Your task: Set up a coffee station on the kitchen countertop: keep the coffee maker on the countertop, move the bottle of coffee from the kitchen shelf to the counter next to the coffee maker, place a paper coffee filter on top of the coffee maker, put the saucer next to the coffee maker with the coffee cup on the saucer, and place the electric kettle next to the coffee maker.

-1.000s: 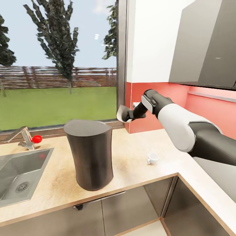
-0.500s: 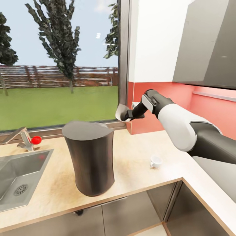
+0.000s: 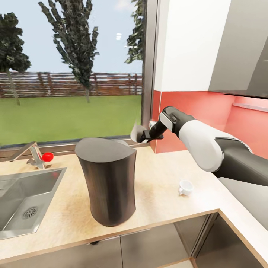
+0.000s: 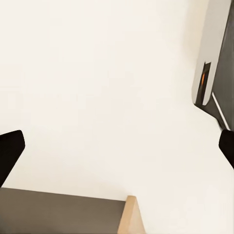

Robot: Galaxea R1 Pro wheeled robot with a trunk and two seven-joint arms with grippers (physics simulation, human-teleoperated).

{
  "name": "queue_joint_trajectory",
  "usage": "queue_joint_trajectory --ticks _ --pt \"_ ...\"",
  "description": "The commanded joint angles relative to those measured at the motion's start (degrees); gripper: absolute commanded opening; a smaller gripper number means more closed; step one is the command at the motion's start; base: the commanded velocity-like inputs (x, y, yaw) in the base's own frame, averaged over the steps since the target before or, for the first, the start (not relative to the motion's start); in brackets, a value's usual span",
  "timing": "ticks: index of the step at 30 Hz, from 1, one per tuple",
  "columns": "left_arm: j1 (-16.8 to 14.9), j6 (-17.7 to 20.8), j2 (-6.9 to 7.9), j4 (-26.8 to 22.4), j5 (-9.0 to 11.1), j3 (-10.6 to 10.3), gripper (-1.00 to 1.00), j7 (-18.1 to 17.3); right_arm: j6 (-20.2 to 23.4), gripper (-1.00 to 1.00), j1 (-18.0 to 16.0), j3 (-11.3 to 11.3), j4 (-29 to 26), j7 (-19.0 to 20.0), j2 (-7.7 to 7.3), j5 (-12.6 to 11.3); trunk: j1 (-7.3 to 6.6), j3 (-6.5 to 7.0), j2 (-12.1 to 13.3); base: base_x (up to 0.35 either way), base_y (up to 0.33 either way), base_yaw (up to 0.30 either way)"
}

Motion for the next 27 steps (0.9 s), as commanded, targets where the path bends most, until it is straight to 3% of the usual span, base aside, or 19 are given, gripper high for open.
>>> queue_joint_trajectory --ticks 1,13,18,27 --pt "-0.08 0.07 -0.03 0.09 -0.13 0.07 1.00 0.14 0.23 -1.00 -0.04 -0.45 0.31 0.22 0.01 0.58 0.04 -0.15 -0.13 0.000 0.000 0.047" --pt "-0.08 0.07 -0.07 0.09 -0.12 0.07 1.00 0.05 0.15 -1.00 -0.04 -0.60 0.81 0.48 0.01 0.41 0.04 -0.17 -0.13 0.000 0.000 0.005" --pt "-0.08 0.07 -0.07 0.09 -0.12 0.07 1.00 0.05 0.27 -1.00 -0.56 -0.64 0.62 7.86 0.01 0.40 0.04 -0.17 -0.13 0.000 0.000 0.000" --pt "-0.08 0.07 -0.07 0.09 -0.07 0.07 1.00 0.06 0.19 -1.00 -1.26 -0.55 0.56 9.70 0.01 0.49 0.04 -0.17 -0.13 0.000 0.000 0.000"
